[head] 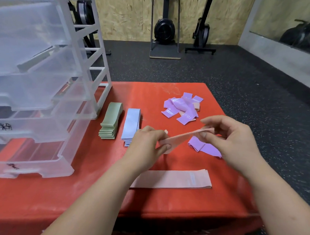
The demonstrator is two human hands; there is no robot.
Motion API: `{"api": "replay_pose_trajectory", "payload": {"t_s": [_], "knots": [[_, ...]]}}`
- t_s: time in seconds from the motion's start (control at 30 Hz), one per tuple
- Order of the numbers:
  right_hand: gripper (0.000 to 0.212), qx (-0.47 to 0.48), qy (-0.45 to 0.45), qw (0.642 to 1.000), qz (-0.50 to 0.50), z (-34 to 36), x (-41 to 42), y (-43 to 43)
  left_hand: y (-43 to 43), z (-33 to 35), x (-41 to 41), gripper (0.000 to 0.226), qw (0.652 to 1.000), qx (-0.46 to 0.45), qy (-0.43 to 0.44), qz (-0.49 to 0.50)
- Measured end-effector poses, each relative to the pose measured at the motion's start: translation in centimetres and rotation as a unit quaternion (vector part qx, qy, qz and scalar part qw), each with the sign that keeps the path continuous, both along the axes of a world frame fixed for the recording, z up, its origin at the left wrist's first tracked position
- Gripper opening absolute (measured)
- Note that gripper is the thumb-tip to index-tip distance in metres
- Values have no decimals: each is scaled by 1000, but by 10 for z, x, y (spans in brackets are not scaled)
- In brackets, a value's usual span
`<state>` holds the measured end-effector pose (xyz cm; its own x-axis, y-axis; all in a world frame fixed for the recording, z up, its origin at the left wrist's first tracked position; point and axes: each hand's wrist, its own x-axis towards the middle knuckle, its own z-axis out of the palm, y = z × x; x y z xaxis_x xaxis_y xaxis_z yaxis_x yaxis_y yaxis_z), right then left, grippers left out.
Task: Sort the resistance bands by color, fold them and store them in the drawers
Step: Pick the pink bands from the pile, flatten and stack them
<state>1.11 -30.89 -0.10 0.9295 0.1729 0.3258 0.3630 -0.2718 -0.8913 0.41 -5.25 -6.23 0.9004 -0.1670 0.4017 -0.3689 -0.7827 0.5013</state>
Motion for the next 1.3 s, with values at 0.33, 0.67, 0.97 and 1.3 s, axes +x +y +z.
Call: {"api": "replay_pose_trajectory", "payload": {"t_s": [0.33, 0.67, 0.97, 1.3], "knots": [[31, 179, 43, 980, -81, -10, -19, -32, 42, 22, -40, 8, 997, -19, 68, 36], [27, 133, 198, 966, -96, -53, -38, -35, 81, 14, -92, 15, 938, -263, 196, 109], [28, -103, 110, 981, -123, -64, -48, -24, 85, -4, -101, 18, 965, -113, 99, 216], [26, -305, 9, 946, -109, -91, -44, -17, 87, -29, -94, 38, 981, 80, 93, 150]]}}
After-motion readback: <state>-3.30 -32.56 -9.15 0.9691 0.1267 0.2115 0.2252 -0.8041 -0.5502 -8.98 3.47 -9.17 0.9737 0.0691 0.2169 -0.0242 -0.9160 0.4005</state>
